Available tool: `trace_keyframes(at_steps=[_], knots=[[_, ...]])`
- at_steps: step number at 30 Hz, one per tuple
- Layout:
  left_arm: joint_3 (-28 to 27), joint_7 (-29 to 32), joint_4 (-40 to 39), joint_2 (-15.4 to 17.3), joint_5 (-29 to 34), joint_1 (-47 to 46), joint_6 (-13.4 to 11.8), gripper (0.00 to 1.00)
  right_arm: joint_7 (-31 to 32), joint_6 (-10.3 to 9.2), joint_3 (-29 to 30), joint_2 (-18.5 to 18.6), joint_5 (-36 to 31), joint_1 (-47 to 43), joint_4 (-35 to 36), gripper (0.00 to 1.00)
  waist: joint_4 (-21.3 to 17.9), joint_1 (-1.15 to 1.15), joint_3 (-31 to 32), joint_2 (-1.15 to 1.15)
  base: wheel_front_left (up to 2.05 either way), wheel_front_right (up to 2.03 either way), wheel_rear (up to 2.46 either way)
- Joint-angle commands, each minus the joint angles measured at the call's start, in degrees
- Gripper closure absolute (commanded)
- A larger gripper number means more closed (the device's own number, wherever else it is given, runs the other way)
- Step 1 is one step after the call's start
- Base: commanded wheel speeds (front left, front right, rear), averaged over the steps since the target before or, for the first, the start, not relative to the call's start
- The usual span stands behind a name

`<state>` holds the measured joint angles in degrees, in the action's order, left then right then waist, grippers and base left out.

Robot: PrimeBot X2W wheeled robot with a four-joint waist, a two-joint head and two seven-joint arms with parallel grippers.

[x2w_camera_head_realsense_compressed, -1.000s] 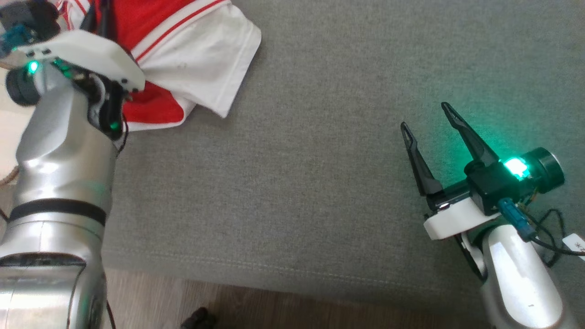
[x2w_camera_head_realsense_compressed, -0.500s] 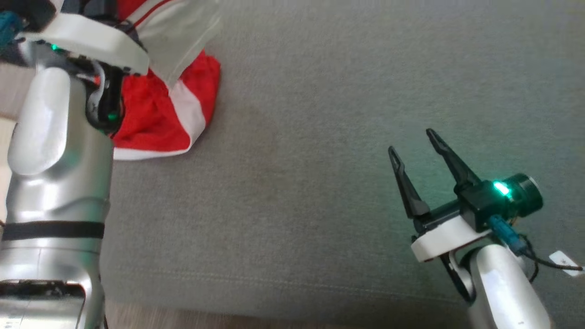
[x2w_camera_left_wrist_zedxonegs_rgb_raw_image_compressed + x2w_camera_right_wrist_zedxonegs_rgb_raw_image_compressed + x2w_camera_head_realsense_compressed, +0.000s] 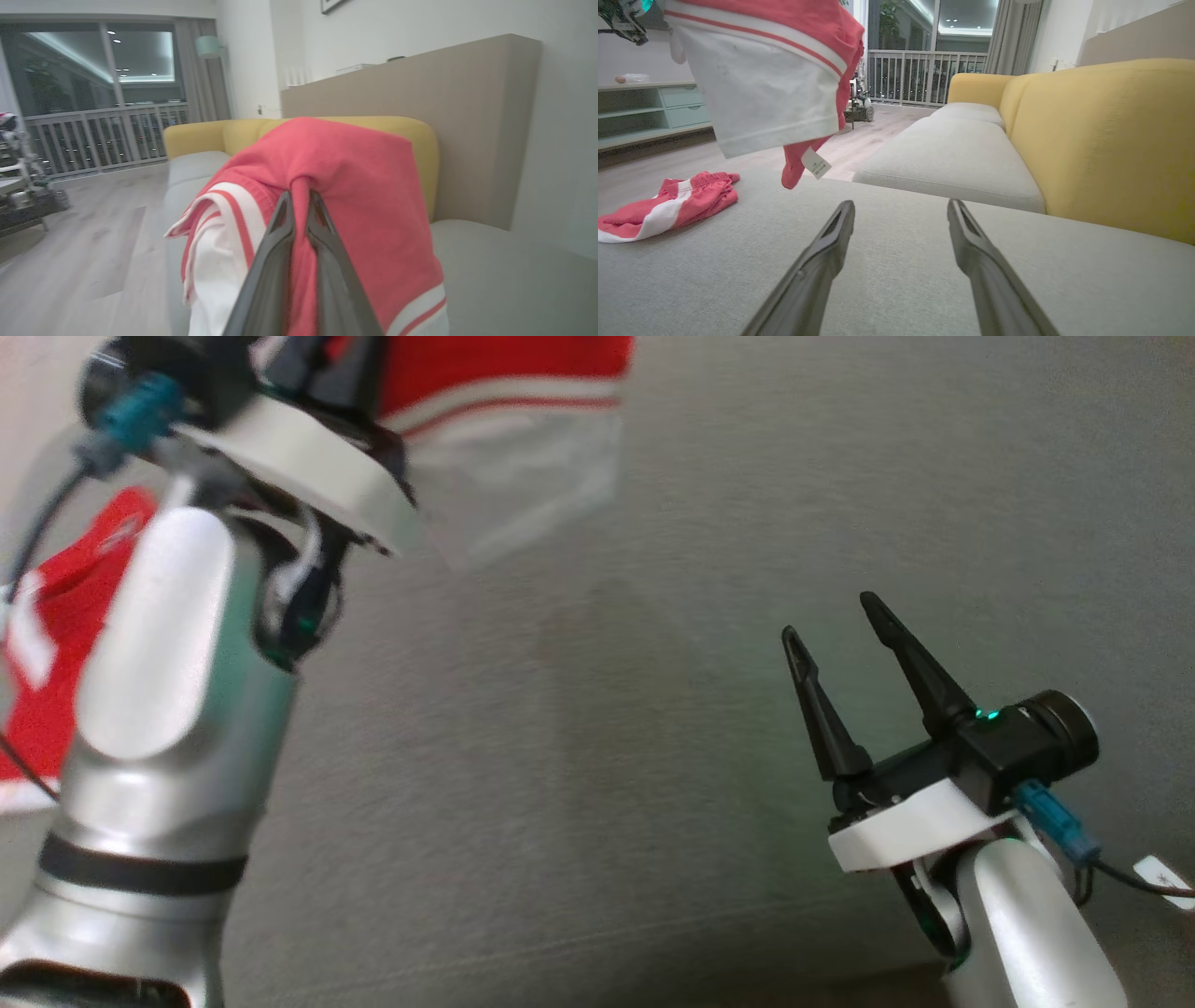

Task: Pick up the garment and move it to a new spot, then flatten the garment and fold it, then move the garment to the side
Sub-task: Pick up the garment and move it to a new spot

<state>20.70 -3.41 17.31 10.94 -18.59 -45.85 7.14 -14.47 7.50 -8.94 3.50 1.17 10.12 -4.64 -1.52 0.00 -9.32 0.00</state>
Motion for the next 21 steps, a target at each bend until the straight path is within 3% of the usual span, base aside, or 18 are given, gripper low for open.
trace_keyframes(at_steps=[1, 7, 12, 21], knots=[[-0.82, 0.43, -2.82, 1.98, -0.36, -1.65, 0.34, 1.0, -0.52, -0.01, -1.1, -0.61, 0.66, 1.2, 2.43, 0.0, -5.75, 0.0, -0.12, 0.0, 0.0, 0.0, 0.0], [4.56, 1.68, -2.62, 1.34, -1.16, -0.25, 0.34, 1.0, -0.52, -0.01, -1.15, -0.62, 1.97, 1.7, 3.3, 0.0, -13.85, 0.0, -2.82, 0.0, 0.0, 0.0, 0.0], [8.49, -0.18, 2.61, 0.23, -0.72, 0.57, 0.35, 1.0, -0.52, -0.01, -0.74, -0.62, 3.19, 1.7, 3.99, 0.0, -18.3, 0.0, -5.3, 0.0, 0.0, 0.0, 0.0], [12.98, -6.35, 20.5, -3.29, 0.09, 1.04, 0.35, 1.0, -0.52, -0.01, -0.43, -0.62, 3.69, 0.88, 4.43, 0.0, -19.43, 0.0, -6.45, 0.0, 0.0, 0.0, 0.0]])
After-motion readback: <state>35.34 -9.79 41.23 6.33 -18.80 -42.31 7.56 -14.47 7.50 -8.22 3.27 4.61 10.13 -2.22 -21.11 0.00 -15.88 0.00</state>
